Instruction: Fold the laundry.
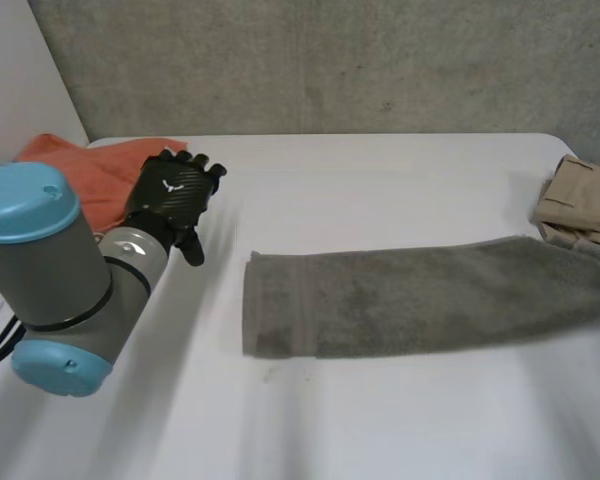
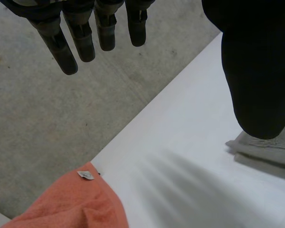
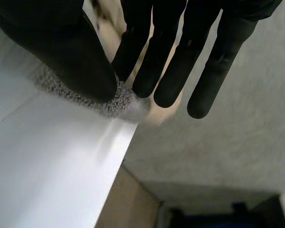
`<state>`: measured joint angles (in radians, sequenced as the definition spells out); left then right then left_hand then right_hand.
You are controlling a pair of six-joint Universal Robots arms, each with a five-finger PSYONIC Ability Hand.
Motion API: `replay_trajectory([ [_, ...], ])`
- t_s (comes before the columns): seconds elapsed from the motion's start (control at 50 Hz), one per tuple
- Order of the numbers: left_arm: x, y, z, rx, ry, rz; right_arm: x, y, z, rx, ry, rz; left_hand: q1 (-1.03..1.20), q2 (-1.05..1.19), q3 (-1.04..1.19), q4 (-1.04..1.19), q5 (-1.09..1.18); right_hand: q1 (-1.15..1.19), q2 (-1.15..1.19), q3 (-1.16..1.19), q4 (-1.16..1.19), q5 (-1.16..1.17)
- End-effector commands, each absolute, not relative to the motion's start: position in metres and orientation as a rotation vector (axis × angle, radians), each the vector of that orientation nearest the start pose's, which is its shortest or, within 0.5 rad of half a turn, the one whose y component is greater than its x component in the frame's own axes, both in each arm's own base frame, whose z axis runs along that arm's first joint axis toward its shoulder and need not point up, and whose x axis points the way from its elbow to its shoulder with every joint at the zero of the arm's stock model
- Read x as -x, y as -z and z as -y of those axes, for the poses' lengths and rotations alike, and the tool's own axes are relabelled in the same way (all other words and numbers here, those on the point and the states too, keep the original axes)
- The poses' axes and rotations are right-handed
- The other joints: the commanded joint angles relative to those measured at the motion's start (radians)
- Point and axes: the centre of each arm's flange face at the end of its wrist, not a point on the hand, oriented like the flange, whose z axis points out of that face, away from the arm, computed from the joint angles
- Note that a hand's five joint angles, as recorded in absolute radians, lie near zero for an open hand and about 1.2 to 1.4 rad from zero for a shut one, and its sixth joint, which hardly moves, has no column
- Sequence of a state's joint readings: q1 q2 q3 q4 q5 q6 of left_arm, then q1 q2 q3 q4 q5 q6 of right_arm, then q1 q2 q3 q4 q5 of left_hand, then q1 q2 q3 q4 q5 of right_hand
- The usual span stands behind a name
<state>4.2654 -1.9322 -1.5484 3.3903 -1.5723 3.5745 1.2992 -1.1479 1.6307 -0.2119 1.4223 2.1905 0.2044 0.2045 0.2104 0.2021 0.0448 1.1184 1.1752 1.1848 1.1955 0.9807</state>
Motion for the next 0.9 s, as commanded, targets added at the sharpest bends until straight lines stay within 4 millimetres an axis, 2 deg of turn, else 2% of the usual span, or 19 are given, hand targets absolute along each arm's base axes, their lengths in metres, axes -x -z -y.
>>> replay_trajectory([
  [0.02,0.268,-0.223,0.273,-0.951,2.13,-2.106,-0.177,-0.19,0.353,-1.224,-1.766,1.664,-0.03,-0.03,-0.036,-0.028,-0.045,0.278,0.221,0.211,0.201,0.241],
  [0.08,0.265,-0.227,0.271,-0.924,2.148,-2.115,-0.226,-0.195,0.326,-1.379,-1.917,1.519,-0.03,-0.03,-0.036,-0.028,-0.045,0.278,0.221,0.211,0.201,0.241],
  [0.1,0.265,-0.228,0.27,-0.913,2.155,-2.125,-0.259,-0.197,0.304,-1.49,-2.017,1.425,-0.03,-0.03,-0.036,-0.028,-0.045,0.278,0.221,0.211,0.201,0.241],
  [0.16,0.264,-0.229,0.268,-0.895,2.168,-2.14,-0.301,-0.194,0.267,-1.655,-2.14,1.301,-0.03,-0.03,-0.036,-0.028,-0.045,0.278,0.221,0.211,0.201,0.241],
  [0.18,0.263,-0.229,0.267,-0.885,2.172,-2.15,-0.323,-0.186,0.244,-1.757,-2.191,1.246,-0.03,-0.03,-0.036,-0.028,-0.045,0.278,0.221,0.211,0.201,0.241],
  [0.24,0.264,-0.229,0.266,-0.881,2.175,-2.159,-0.355,-0.148,0.206,-1.975,-2.18,1.246,-0.03,-0.03,-0.036,-0.028,-0.045,0.278,0.221,0.211,0.201,0.241],
  [0.32,0.264,-0.226,0.264,-0.893,2.165,-2.17,-0.372,-0.115,0.177,-2.16,-2.082,1.28,-0.03,-0.03,-0.036,-0.028,-0.045,0.278,0.221,0.211,0.201,0.241],
  [0.34,0.266,-0.225,0.262,-0.899,2.165,-2.172,-0.372,-0.113,0.174,-2.175,-2.06,1.299,-0.03,-0.03,-0.036,-0.028,-0.045,0.278,0.221,0.211,0.201,0.241],
  [0.38,0.266,-0.225,0.263,-0.901,2.168,-2.17,-0.366,-0.114,0.176,-2.153,-2.011,1.362,-0.03,-0.03,-0.036,-0.028,-0.045,-0.727,-0.783,-0.793,-0.804,-0.763],
  [0.4,0.266,-0.225,0.263,-0.901,2.168,-2.17,-0.365,-0.114,0.177,-2.134,-2.005,1.382,-0.03,-0.03,-0.036,-0.028,-0.045,-0.944,-1.001,-1.01,-1.021,-0.981],
  [0.48,0.268,-0.228,0.263,-0.903,2.181,-2.161,-0.351,-0.142,0.191,-1.912,-2.057,1.534,-0.03,-0.03,-0.036,-0.028,-0.045,-0.944,-1.001,-1.01,-1.021,-0.981],
  [0.5,0.271,-0.229,0.261,-0.912,2.192,-2.155,-0.334,-0.159,0.206,-1.757,-2.086,1.657,-0.03,-0.03,-0.036,-0.028,-0.045,-0.944,-1.001,-1.01,-1.021,-0.981],
  [0.56,0.275,-0.231,0.258,-0.929,2.208,-2.148,-0.299,-0.174,0.231,-1.483,-2.115,1.935,-0.03,-0.03,-0.036,-0.028,-0.045,-0.944,-1.001,-1.01,-1.021,-0.981],
  [0.64,0.282,-0.233,0.253,-0.954,2.223,-2.144,-0.272,-0.158,0.234,-1.351,-1.965,2.273,-0.03,-0.03,-0.036,-0.028,-0.045,-0.944,-1.001,-1.01,-1.021,-0.981],
  [0.72,0.282,-0.228,0.252,-0.966,2.208,-2.158,-0.249,-0.134,0.24,-1.314,-1.714,2.413,-0.03,-0.03,-0.036,-0.028,-0.045,-0.833,-0.889,-0.899,-0.91,-0.869],
  [0.76,0.282,-0.227,0.251,-0.967,2.203,-2.164,-0.239,-0.123,0.248,-1.302,-1.627,2.422,-0.03,-0.03,-0.036,-0.028,-0.045,-0.381,-0.438,-0.448,-0.458,-0.418],
  [0.78,0.282,-0.226,0.25,-0.971,2.198,-2.168,-0.226,-0.116,0.258,-1.281,-1.558,2.39,-0.03,-0.03,-0.036,-0.028,-0.045,0.237,0.181,0.171,0.16,0.201],
  [0.84,0.282,-0.225,0.249,-0.974,2.195,-2.171,-0.212,-0.12,0.279,-1.223,-1.571,2.25,-0.03,-0.03,-0.036,-0.028,-0.045,0.278,0.221,0.211,0.201,0.241],
  [0.9,0.282,-0.224,0.248,-0.975,2.193,-2.172,-0.224,-0.149,0.292,-1.204,-1.758,1.939,-0.03,-0.03,-0.036,-0.028,-0.045,0.278,0.221,0.211,0.201,0.241],
])
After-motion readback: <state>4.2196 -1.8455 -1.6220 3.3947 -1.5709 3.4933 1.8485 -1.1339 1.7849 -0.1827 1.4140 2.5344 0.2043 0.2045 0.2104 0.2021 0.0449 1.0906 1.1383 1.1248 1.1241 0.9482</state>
